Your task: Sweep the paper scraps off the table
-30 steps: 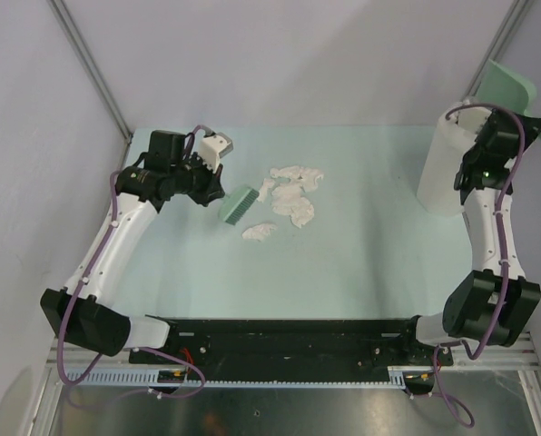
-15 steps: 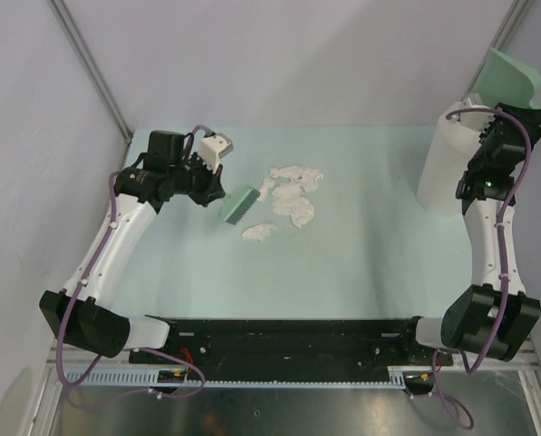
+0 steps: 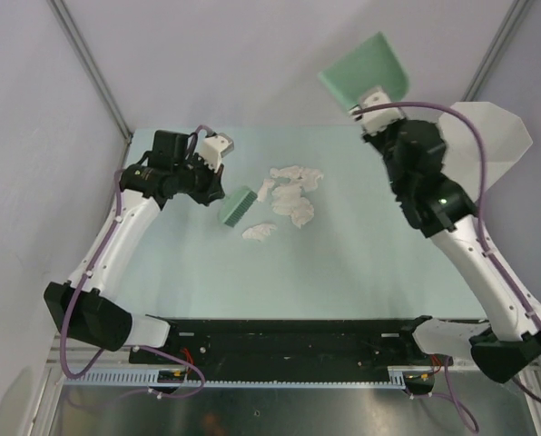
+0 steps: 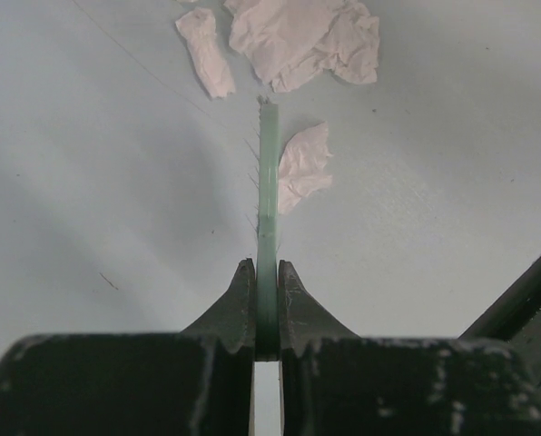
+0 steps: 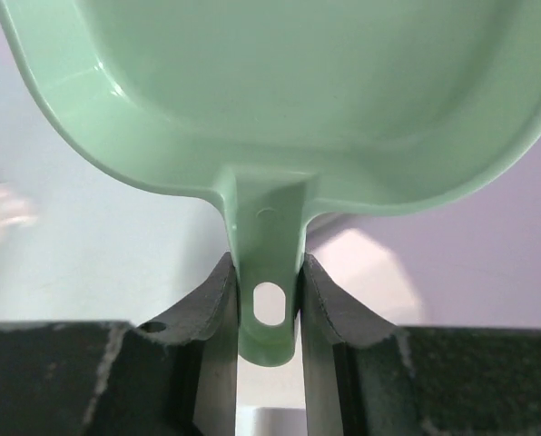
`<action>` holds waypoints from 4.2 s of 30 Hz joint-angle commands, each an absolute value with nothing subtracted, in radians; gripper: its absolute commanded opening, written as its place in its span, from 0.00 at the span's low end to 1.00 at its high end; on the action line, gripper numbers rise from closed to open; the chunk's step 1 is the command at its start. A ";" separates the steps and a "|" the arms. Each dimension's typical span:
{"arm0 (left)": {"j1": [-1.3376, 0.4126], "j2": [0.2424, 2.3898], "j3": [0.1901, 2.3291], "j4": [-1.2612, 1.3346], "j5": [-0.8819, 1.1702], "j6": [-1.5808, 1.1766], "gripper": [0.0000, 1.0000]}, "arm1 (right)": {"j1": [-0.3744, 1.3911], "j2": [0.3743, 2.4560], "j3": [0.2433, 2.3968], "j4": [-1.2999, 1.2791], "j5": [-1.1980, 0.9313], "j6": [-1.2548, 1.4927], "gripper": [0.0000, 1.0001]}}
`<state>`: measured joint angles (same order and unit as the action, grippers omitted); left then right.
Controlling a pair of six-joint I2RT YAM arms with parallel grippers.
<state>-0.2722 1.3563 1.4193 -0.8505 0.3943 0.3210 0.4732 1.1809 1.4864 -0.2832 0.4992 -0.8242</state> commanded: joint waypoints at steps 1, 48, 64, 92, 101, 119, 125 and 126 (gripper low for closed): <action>-0.268 1.367 1.410 -0.825 0.374 0.259 0.00 | 0.624 1.262 1.476 -0.542 0.546 -0.352 0.00; -0.433 1.543 1.413 -0.793 0.828 0.292 0.00 | 0.768 1.879 1.347 -0.917 -0.193 0.041 0.00; -0.270 1.330 1.490 -0.802 0.371 0.273 0.00 | 0.792 1.700 1.354 -0.974 -0.246 0.008 0.00; -0.206 1.177 1.313 -0.802 0.305 0.290 0.00 | -0.063 1.683 2.252 -1.229 0.075 -0.152 0.00; -0.206 1.184 1.301 -0.802 0.325 0.301 0.00 | -0.235 1.485 1.794 -0.580 0.443 -0.550 0.00; -0.204 1.178 1.282 -0.802 0.357 0.296 0.00 | -0.193 1.460 1.321 0.501 0.766 -1.755 0.00; -0.206 1.193 1.293 -0.802 0.373 0.298 0.00 | -0.209 1.471 1.321 0.468 0.696 -1.816 0.00; -0.206 1.198 1.296 -0.802 0.374 0.298 0.00 | -0.215 1.470 1.321 0.447 0.696 -1.780 0.00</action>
